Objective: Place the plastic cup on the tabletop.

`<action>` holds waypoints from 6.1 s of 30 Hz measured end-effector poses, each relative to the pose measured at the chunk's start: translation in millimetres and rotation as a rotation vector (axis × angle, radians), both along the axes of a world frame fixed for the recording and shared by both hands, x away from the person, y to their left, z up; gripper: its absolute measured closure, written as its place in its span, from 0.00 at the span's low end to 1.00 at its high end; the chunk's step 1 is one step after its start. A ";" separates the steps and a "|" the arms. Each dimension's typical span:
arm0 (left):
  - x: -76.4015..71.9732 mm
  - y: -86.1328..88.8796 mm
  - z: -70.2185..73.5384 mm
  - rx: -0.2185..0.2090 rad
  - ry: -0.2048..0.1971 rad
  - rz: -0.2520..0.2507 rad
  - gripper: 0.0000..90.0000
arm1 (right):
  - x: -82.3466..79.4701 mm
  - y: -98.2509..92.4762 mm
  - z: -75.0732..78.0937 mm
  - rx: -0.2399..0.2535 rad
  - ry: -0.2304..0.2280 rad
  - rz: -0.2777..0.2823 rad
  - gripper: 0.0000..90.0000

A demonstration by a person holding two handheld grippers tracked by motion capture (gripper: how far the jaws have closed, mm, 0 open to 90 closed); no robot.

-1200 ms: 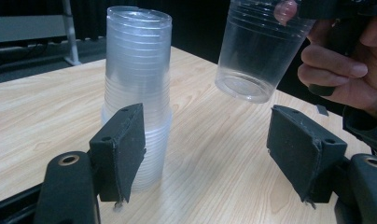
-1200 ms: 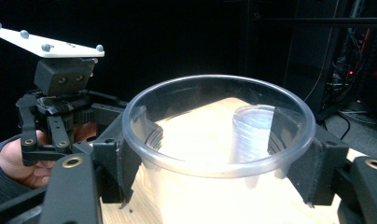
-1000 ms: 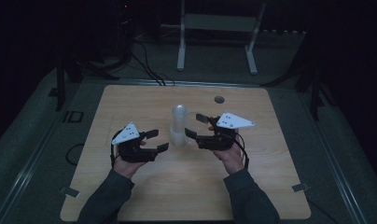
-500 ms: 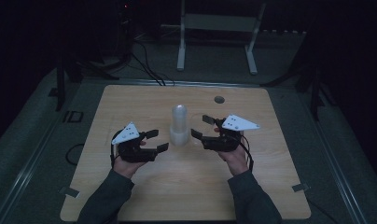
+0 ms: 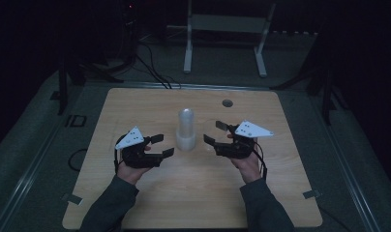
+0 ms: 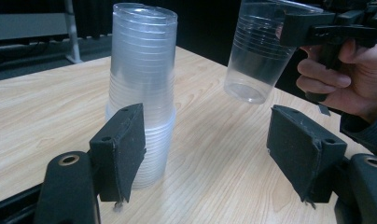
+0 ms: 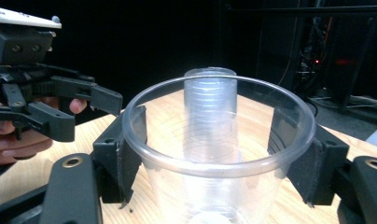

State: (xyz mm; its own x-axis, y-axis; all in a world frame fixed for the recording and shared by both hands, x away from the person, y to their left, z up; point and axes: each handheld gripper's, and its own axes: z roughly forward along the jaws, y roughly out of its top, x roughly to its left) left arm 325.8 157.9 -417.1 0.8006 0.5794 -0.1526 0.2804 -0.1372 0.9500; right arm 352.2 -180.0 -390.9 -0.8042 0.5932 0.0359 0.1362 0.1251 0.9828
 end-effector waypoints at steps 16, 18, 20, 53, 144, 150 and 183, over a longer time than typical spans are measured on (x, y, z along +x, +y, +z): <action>-0.3 0.5 -0.2 0.001 0.001 -0.001 0.31 | 3.0 -5.9 -16.2 -0.012 0.009 -0.031 0.31; -0.3 0.5 -0.2 0.001 0.000 0.000 0.31 | 3.5 -6.5 -17.1 -0.011 0.008 -0.033 0.31; -0.3 0.7 -0.4 -0.001 0.001 0.000 0.31 | 4.8 -8.7 -20.7 -0.006 0.013 -0.032 0.31; 0.5 0.0 -2.6 -0.001 0.006 -0.003 0.31 | 15.7 -6.5 -51.7 -0.037 0.051 -0.058 0.31; -0.4 0.8 -3.2 -0.011 0.004 0.007 0.31 | 23.6 -1.3 -84.9 -0.148 0.155 -0.067 0.30; -0.4 0.9 -3.3 -0.012 0.003 0.009 0.31 | 20.4 -3.0 -86.1 -0.153 0.157 -0.062 0.29; -1.3 4.6 -1.4 -0.023 0.000 0.016 0.31 | 3.2 -15.2 -87.6 -0.202 0.211 -0.067 0.13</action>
